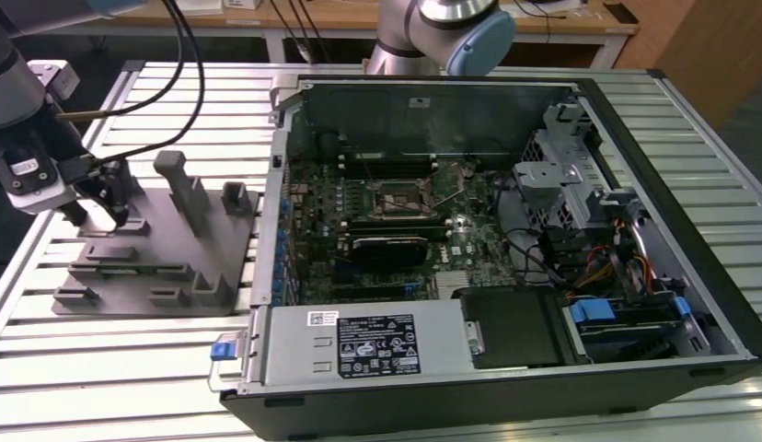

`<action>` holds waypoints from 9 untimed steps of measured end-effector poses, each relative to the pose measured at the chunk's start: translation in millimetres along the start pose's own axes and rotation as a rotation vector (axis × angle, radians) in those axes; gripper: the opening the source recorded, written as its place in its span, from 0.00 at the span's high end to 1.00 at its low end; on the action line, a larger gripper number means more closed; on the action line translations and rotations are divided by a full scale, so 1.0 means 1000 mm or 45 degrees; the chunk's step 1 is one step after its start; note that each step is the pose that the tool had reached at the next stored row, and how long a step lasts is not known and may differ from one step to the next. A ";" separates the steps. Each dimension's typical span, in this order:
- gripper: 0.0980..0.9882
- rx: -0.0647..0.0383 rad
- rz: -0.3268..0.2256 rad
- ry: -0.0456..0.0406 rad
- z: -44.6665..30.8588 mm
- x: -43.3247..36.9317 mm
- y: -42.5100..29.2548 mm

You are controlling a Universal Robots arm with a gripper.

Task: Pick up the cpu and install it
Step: 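Pick up the cpu and move it towards the insertion slot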

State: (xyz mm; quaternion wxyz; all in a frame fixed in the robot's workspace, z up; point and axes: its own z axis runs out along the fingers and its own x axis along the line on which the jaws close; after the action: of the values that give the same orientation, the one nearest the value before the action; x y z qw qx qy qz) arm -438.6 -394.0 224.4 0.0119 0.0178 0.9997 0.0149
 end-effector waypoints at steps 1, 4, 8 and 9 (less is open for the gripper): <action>0.50 0.000 0.000 0.000 -0.0010 0.0000 0.0000; 0.50 0.000 0.000 0.000 -0.0038 -0.0001 0.0001; 0.50 0.000 0.000 0.000 -0.0076 -0.0002 0.0002; 0.50 0.000 0.000 0.000 -0.0086 -0.0002 0.0003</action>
State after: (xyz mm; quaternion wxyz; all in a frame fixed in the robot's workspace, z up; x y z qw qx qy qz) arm -438.6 -394.0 233.0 0.0121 0.0178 0.9997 0.0148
